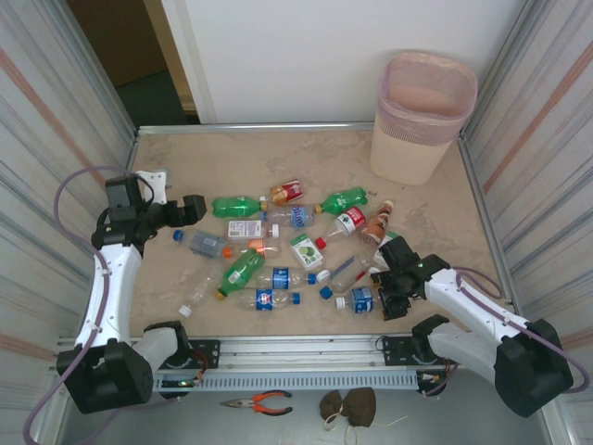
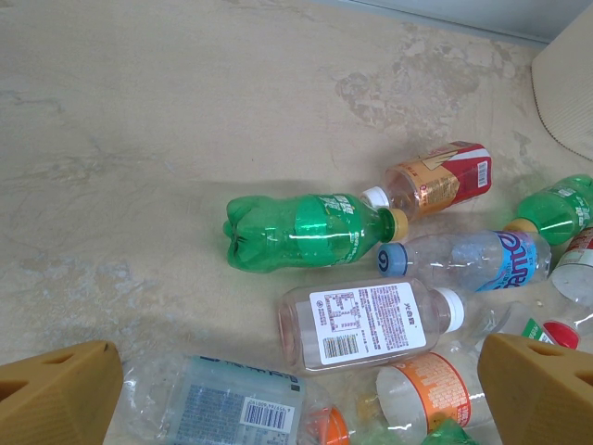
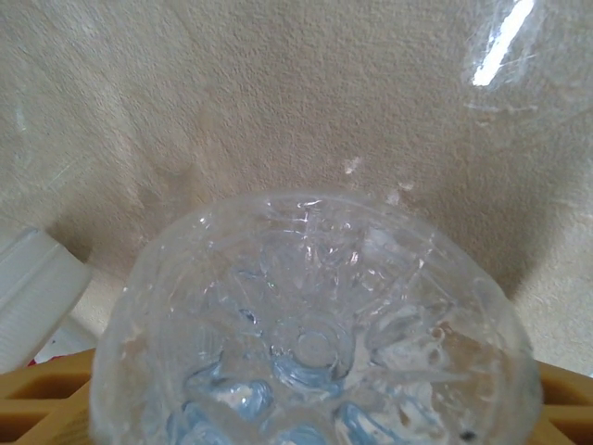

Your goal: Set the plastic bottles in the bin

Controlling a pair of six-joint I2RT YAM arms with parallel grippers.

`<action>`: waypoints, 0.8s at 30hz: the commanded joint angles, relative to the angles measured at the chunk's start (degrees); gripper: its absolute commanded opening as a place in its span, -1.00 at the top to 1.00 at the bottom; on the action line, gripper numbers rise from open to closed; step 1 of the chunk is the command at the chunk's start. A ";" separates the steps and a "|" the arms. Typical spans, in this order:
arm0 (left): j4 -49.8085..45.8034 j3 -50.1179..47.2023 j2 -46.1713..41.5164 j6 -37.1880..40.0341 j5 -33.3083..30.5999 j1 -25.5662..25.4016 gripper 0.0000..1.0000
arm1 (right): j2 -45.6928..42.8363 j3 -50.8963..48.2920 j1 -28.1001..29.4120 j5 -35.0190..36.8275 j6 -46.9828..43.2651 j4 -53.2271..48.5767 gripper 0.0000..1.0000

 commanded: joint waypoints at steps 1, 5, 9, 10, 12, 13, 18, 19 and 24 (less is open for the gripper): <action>1.29 -0.48 -1.46 0.33 0.67 0.36 -0.97 | 0.15 -0.51 -0.70 2.05 0.46 -1.50 -0.36; 1.37 -0.57 -1.77 0.31 0.56 0.36 -0.97 | -0.91 0.33 -1.24 2.92 -0.12 -3.55 -0.28; 1.38 -0.57 -1.85 0.37 0.45 0.37 -0.97 | -3.36 2.58 -1.97 4.81 -1.74 -7.19 -0.24; 1.37 -0.61 -1.85 0.38 0.51 0.36 -0.97 | -3.97 3.33 -2.19 5.48 -2.23 -8.30 -0.24; 1.49 -0.60 -1.89 0.39 0.49 0.38 -0.97 | -5.46 5.37 -2.72 7.12 -3.97 -10.96 -0.21; 1.33 -0.57 -1.98 0.37 0.38 0.40 -0.97 | -6.08 6.31 -3.04 7.86 -4.68 -12.16 -0.21; 1.88 -0.89 -3.58 0.47 -1.20 0.41 -0.97 | -9.25 12.40 -5.45 11.70 -11.79 -15.95 -0.18; 2.13 -1.12 -3.92 0.40 -1.35 0.41 -0.97 | -9.70 13.56 -6.08 12.31 -13.86 -15.96 -0.16; 2.79 -1.44 -4.30 0.42 -1.13 0.44 -0.97 | -10.66 20.96 -8.59 16.82 -27.10 -13.47 -0.13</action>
